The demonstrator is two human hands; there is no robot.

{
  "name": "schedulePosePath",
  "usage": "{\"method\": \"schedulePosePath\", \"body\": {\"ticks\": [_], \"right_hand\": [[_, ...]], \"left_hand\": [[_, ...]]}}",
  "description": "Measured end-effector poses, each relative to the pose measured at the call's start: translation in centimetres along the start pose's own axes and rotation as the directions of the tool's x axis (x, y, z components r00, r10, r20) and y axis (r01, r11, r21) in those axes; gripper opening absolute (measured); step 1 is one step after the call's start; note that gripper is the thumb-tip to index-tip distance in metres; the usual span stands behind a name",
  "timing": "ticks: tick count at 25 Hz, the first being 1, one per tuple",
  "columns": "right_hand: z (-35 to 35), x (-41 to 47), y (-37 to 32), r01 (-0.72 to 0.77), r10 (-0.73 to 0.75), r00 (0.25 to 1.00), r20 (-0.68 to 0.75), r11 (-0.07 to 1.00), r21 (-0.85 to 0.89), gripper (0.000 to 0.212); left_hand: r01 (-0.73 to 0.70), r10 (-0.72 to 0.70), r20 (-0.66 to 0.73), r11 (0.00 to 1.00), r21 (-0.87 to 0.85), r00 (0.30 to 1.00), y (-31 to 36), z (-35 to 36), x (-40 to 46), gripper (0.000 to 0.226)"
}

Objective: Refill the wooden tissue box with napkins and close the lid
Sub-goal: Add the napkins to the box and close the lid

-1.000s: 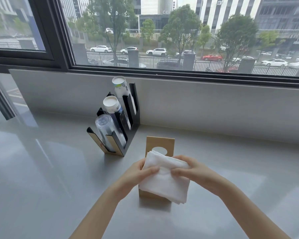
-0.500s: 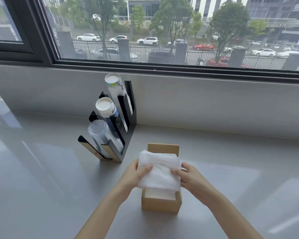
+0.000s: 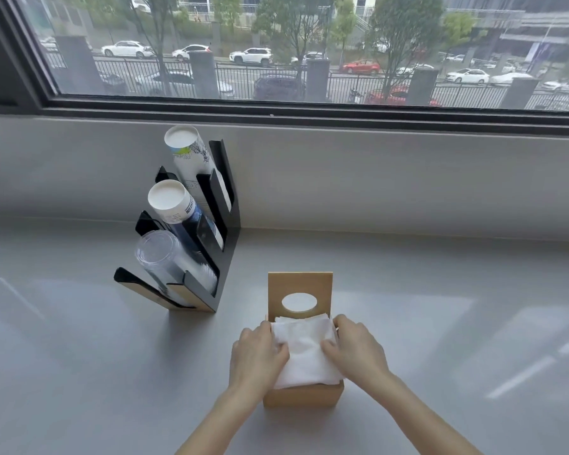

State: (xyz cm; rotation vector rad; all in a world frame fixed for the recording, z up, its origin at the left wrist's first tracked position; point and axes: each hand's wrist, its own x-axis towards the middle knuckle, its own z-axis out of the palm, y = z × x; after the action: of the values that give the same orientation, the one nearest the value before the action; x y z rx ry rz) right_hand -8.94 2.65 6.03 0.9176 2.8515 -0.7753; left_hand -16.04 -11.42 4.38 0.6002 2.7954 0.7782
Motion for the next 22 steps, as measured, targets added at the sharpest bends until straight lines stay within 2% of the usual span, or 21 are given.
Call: {"method": "schedulePosePath", "body": {"ticks": [1, 4, 7, 9, 11, 13, 15, 17, 20, 22], "right_hand": [[0.3, -0.1, -0.2, 0.035, -0.036, 0.999, -0.021, 0.997, -0.062, 0.009], [1.5, -0.1, -0.5, 0.176, -0.202, 0.977, -0.074, 0.949, -0.262, 0.012], [2.4, 0.0, -0.8, 0.227, -0.262, 0.964, -0.044, 0.899, -0.374, 0.014], [2.6, -0.1, -1.1, 0.229, -0.298, 0.952, -0.075, 0.851, -0.473, 0.013], [2.6, -0.6, -1.5, 0.268, -0.362, 0.928, -0.087, 0.812, -0.518, 0.035], [2.8, -0.5, -1.5, 0.279, -0.375, 0.922, -0.102, 0.822, -0.497, 0.052], [3.1, -0.5, -1.5, 0.290, -0.401, 0.909, -0.114, 0.805, -0.517, 0.049], [3.1, -0.3, -1.7, 0.303, -0.420, 0.900, -0.119, 0.797, -0.522, 0.040], [2.6, 0.0, -0.6, 0.242, -0.291, 0.956, -0.038, 0.855, -0.458, 0.021], [2.8, 0.1, 0.8, 0.262, -0.265, 0.963, 0.045, 0.892, -0.367, 0.032]], "left_hand": [[-0.034, 0.037, -0.022, 0.994, 0.100, 0.999, 0.0, 0.2, 0.0, 0.010], [-0.134, 0.139, 0.008, 0.937, 0.324, 0.990, 0.0, 0.9, -0.1, 0.016], [-0.217, 0.231, 0.024, 0.870, 0.442, 0.973, 0.1, 1.4, -0.1, 0.013], [-0.260, 0.248, 0.089, 0.834, 0.487, 0.965, 0.5, 1.5, -0.2, 0.013], [-0.302, 0.276, 0.132, 0.783, 0.543, 0.952, 1.0, 1.3, -0.1, 0.018], [-0.310, 0.229, 0.210, 0.739, 0.598, 0.951, 1.2, 1.1, 0.0, 0.013], [-0.353, 0.210, 0.289, 0.669, 0.654, 0.934, 0.9, 2.1, 0.7, 0.020], [-0.368, 0.215, 0.301, 0.628, 0.686, 0.929, 1.0, 2.2, 0.9, 0.024], [-0.333, 0.234, 0.238, 0.716, 0.614, 0.943, 0.9, 1.7, 0.6, 0.027], [-0.312, 0.260, 0.174, 0.782, 0.539, 0.950, 0.3, 1.2, 0.6, 0.027]]}}
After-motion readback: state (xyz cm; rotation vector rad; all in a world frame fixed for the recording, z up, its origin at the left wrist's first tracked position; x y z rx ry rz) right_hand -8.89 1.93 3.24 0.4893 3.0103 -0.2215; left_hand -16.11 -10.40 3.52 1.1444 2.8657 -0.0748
